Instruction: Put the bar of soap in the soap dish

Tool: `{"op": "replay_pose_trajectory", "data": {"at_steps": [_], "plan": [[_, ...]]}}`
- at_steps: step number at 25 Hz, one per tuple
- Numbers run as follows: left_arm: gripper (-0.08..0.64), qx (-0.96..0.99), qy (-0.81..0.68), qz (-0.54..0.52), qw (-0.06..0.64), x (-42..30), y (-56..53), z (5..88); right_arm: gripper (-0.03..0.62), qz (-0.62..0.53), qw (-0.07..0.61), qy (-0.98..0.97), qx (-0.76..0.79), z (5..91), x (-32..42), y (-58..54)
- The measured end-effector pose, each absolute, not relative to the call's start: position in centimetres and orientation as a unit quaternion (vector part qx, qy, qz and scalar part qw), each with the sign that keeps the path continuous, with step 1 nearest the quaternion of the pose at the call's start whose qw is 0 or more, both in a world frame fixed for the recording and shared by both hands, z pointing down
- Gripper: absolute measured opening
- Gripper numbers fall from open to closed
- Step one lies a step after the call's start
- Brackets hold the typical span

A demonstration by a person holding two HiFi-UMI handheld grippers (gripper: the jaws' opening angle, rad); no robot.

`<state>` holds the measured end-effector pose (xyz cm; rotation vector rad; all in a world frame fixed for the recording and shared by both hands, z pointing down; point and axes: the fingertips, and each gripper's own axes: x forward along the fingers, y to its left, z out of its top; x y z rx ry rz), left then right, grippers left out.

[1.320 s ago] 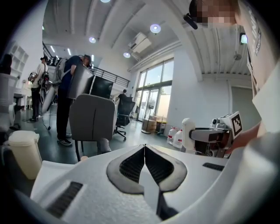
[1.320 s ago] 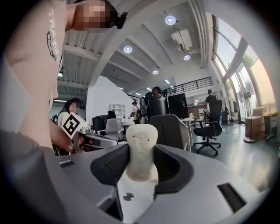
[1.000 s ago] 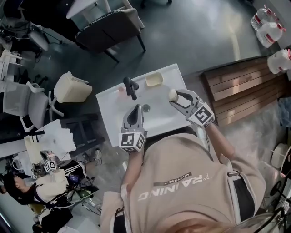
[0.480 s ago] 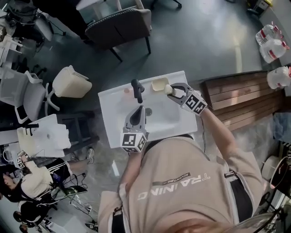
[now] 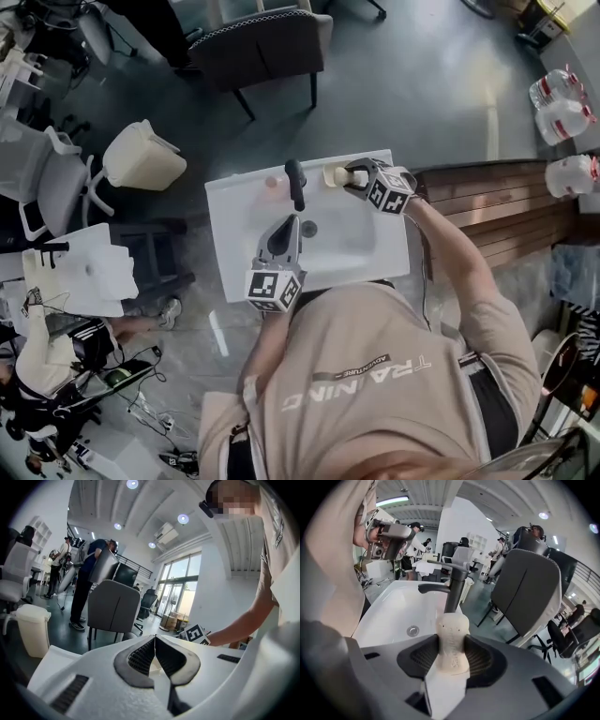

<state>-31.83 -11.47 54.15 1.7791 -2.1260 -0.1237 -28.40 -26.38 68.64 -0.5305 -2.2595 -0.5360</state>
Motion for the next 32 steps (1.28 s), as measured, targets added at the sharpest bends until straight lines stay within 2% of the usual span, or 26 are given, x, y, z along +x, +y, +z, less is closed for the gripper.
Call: {"op": "replay_pose_trajectory", "data": {"at_steps": [6, 17, 32], "plan": [[0.011, 0.631, -0.753, -0.050, 0.182, -33.2, -11.0, 54.3, 0.166, -0.259, 0.435, -0.829, -0.238, 72.1, -29.7, -26.6], [0.011, 0.630, -0.749, -0.056, 0.197, -35.2, -10.2, 55.6, 0.166, -0.265, 0.514, -0.774, -0.258, 75.8, -30.9, -27.7], [0.011, 0.624, -0.753, -0.058, 0.201, -36.4, -9.4, 55.8, 0.169, -0.273, 0.558, -0.734, -0.275, 77.3, -31.3, -27.5]]}}
